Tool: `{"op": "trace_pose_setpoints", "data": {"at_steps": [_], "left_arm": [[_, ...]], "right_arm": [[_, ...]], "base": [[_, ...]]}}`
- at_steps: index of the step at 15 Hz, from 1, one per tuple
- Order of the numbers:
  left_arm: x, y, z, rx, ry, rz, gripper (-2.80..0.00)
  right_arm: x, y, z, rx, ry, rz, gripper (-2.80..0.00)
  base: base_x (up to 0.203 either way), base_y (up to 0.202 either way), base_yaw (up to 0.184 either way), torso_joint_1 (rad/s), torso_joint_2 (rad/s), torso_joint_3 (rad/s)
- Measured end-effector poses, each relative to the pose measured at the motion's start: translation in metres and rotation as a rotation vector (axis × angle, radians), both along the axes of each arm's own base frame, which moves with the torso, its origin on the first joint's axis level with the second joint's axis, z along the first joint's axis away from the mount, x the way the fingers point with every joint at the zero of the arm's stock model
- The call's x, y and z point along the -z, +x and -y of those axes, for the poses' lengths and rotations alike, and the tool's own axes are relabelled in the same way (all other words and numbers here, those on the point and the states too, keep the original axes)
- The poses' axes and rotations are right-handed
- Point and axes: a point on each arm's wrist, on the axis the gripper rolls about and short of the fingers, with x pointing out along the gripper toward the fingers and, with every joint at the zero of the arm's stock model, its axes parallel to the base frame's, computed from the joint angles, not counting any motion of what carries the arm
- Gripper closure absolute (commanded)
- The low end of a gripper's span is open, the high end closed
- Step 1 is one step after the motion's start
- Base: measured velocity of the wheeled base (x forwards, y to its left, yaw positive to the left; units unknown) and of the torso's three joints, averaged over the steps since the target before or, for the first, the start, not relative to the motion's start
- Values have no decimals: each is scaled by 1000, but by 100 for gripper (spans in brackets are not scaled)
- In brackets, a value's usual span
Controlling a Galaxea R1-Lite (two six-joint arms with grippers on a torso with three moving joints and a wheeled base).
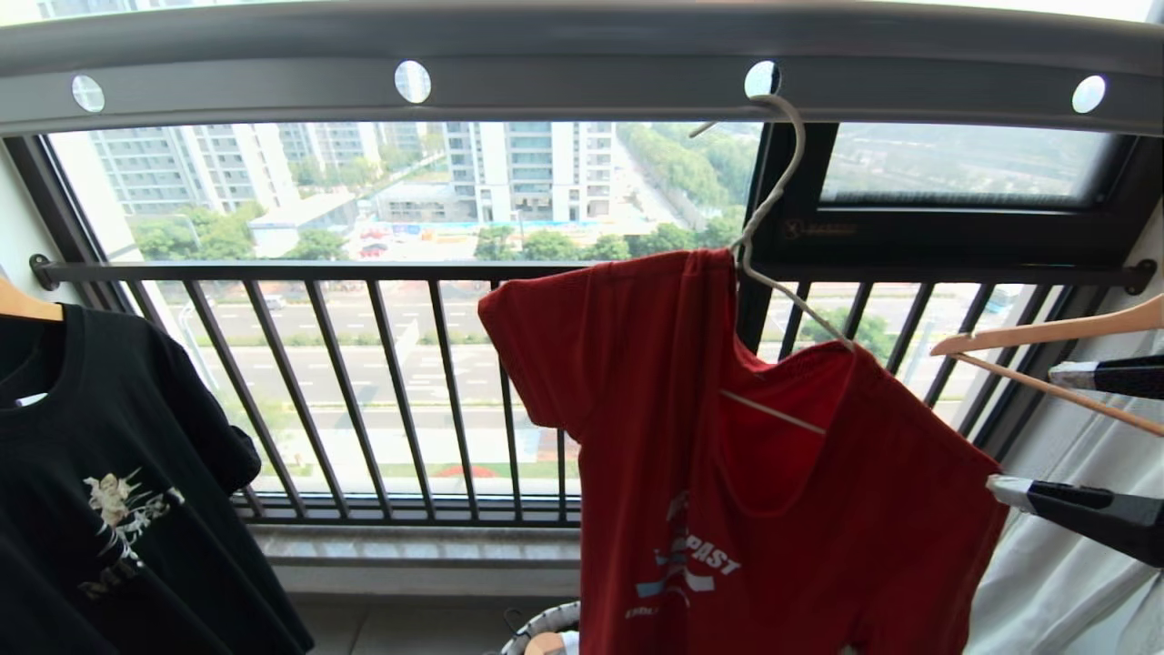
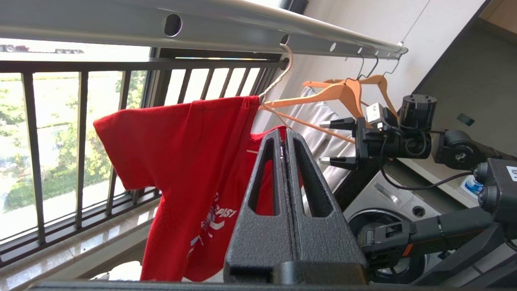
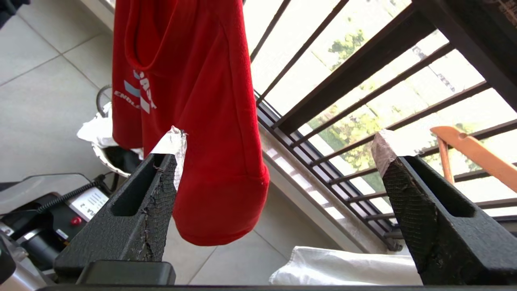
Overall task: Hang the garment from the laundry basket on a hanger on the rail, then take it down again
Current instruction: Take the clothes off the clothes rack
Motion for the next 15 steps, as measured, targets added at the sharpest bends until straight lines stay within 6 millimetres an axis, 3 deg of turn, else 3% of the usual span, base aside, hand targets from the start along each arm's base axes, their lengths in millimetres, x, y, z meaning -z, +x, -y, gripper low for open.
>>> {"op": "trace_pose_setpoints", "data": {"at_steps": [5,15], "left_arm": [[1,2,0,-1,-1,-7,0],[3,11,-1,1,-2,-28,0]], "right_arm": [[-13,32,-14,-177,70,-38,-280],[-16,102,-48,-298,87,-106,-280]], "base": [[0,0,0,0,0,0],[0,0,0,0,0,0]]}}
